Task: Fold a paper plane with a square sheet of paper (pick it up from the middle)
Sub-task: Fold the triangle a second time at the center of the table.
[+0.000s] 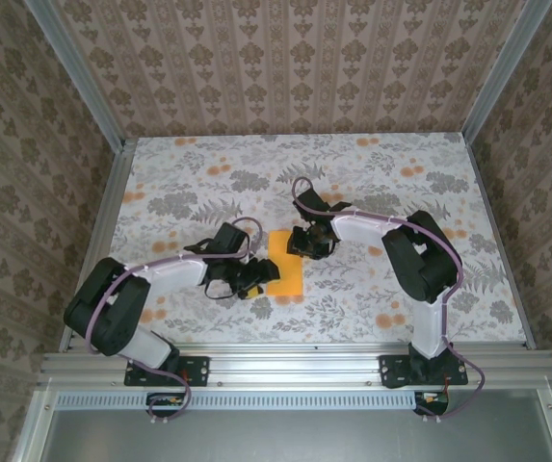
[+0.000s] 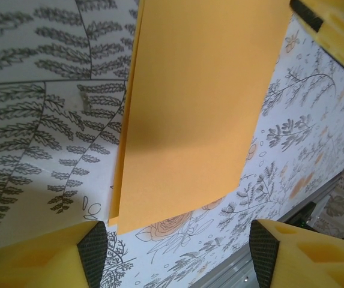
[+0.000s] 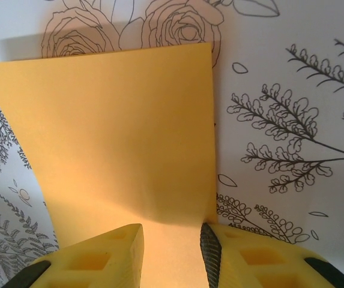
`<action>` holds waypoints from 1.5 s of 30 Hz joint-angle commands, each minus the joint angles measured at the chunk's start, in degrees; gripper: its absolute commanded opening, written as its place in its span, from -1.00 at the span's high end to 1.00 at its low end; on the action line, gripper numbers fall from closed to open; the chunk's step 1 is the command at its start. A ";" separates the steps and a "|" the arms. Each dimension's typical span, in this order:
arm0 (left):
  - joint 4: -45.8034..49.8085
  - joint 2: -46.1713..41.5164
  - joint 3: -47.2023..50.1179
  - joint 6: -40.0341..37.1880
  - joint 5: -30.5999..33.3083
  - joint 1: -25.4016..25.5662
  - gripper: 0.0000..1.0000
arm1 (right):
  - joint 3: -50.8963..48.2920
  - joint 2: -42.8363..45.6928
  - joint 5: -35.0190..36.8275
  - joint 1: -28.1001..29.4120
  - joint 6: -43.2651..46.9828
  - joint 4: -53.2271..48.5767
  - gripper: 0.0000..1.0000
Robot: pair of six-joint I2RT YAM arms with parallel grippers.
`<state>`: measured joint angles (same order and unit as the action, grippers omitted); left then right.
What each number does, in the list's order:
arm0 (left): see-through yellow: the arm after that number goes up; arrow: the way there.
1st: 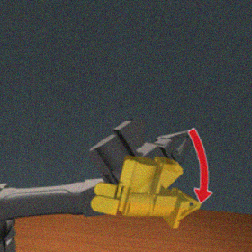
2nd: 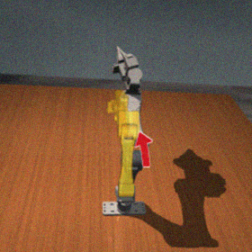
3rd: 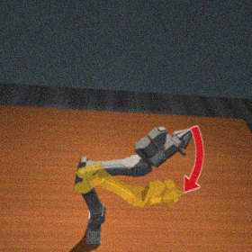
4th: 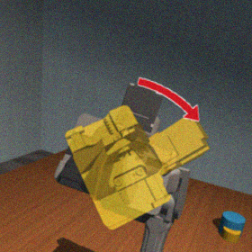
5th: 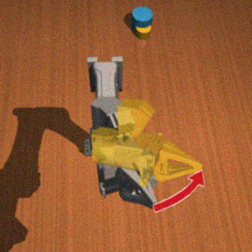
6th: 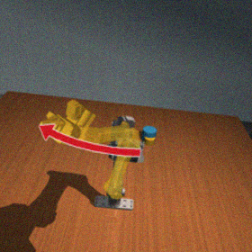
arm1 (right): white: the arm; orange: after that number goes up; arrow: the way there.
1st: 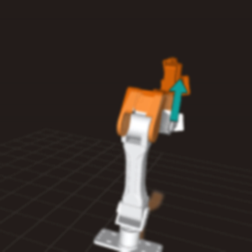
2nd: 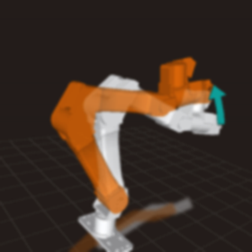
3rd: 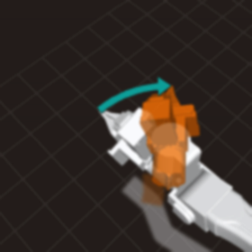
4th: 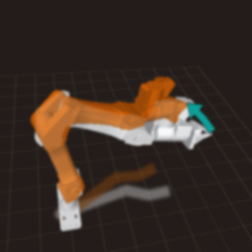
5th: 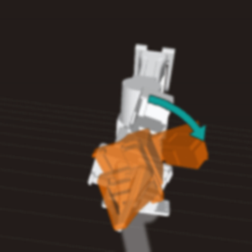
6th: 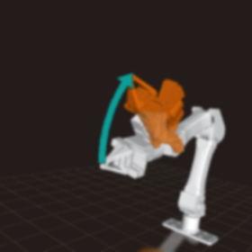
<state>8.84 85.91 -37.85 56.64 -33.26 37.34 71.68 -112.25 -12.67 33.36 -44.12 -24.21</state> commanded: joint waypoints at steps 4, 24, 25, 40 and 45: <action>-0.30 0.99 0.53 1.63 -0.44 0.86 -0.38 | -1.98 -3.53 -0.07 -0.23 -1.40 -0.17 0.30; -4.93 2.01 -0.59 2.93 3.08 1.70 -0.24 | -3.02 -3.77 -0.70 -0.41 -1.50 0.43 0.32; -5.26 1.57 -0.43 3.10 3.60 1.59 -0.22 | -3.06 -3.76 -0.69 -0.41 -1.39 0.47 0.32; -2.22 -4.42 1.26 1.71 6.00 -0.23 -0.09 | -3.73 -3.77 -0.71 -0.56 -1.41 0.84 0.32; -4.27 -3.49 1.33 2.63 3.99 -0.25 -0.02 | -3.99 -3.75 -0.78 -0.53 -1.42 0.91 0.32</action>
<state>5.52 82.54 -37.08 59.18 -27.81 37.41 70.61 -112.57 -15.22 32.84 -45.17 -20.95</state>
